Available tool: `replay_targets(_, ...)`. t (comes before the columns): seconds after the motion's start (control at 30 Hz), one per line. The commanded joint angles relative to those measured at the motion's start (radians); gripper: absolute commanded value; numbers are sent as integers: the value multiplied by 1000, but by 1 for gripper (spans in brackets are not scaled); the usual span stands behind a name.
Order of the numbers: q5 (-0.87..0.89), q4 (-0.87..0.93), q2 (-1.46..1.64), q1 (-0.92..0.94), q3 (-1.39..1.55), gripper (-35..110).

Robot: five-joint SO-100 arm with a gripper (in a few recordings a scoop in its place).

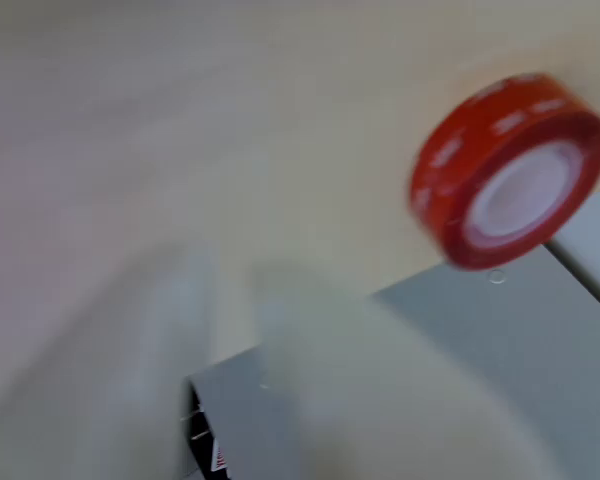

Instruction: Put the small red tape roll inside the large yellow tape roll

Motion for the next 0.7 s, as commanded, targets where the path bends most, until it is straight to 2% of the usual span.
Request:
replay_targets(0.0,-9,-72,3,37,-127,2)
replay_targets(0.2,-8,-74,-140,87,-261,13)
replay_targets(0.5,-3,117,-506,106,-701,25)
replay_targets(0.67,-3,129,-604,107,-804,32)
